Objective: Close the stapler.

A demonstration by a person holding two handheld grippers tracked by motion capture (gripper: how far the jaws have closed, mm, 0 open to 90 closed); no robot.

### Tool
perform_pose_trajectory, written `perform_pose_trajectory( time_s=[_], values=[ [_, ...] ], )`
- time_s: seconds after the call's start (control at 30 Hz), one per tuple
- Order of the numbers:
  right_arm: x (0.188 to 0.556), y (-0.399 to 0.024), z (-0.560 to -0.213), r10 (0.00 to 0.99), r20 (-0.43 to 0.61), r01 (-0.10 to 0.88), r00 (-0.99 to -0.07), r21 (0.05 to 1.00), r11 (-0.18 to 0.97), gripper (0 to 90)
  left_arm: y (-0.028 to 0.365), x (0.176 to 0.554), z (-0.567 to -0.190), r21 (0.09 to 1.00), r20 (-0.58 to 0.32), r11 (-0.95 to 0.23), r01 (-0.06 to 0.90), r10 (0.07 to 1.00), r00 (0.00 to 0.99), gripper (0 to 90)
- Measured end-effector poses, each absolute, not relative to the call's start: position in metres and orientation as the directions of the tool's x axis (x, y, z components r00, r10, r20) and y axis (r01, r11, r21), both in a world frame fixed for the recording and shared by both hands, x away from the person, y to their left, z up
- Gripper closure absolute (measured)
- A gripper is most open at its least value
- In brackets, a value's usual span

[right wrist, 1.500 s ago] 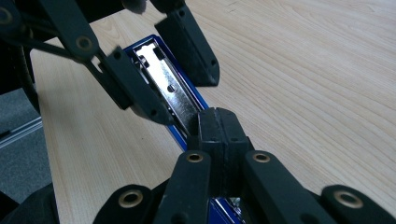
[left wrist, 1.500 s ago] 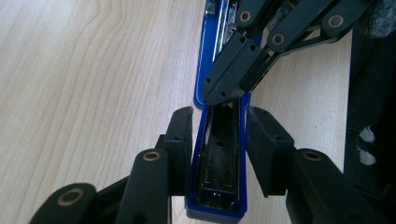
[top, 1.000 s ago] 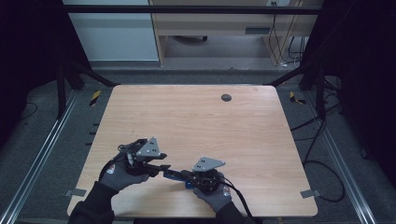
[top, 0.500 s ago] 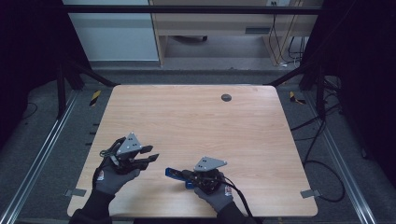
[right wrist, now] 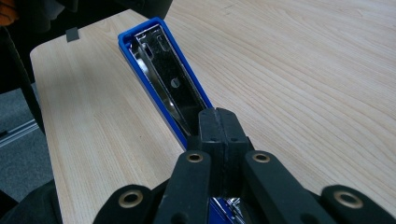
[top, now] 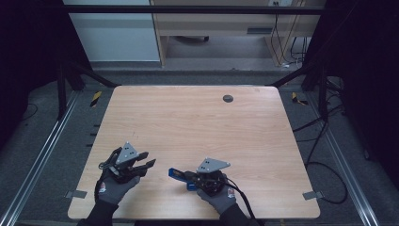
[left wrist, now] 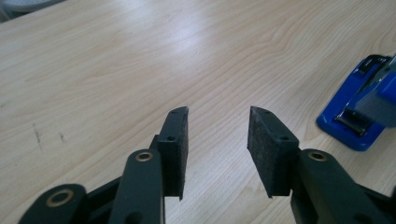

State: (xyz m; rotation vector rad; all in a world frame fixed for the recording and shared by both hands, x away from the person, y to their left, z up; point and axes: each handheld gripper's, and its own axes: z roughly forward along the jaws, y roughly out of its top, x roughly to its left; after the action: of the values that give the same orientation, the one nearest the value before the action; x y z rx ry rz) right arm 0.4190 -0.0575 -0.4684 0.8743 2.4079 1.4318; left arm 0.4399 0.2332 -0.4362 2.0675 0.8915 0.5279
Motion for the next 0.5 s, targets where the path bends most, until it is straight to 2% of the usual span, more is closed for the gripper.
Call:
perform_pose_trajectory(
  time_s=[0.5],
  values=[
    [0.417, -0.066, -0.466, 0.586, 0.124, 0.385, -0.801, 0.856, 0.346, 90.0, 0.230, 0.435, -0.450, 0.801, 0.076, -0.437, 0.410, 0.753, 0.654, 56.7]
  ],
)
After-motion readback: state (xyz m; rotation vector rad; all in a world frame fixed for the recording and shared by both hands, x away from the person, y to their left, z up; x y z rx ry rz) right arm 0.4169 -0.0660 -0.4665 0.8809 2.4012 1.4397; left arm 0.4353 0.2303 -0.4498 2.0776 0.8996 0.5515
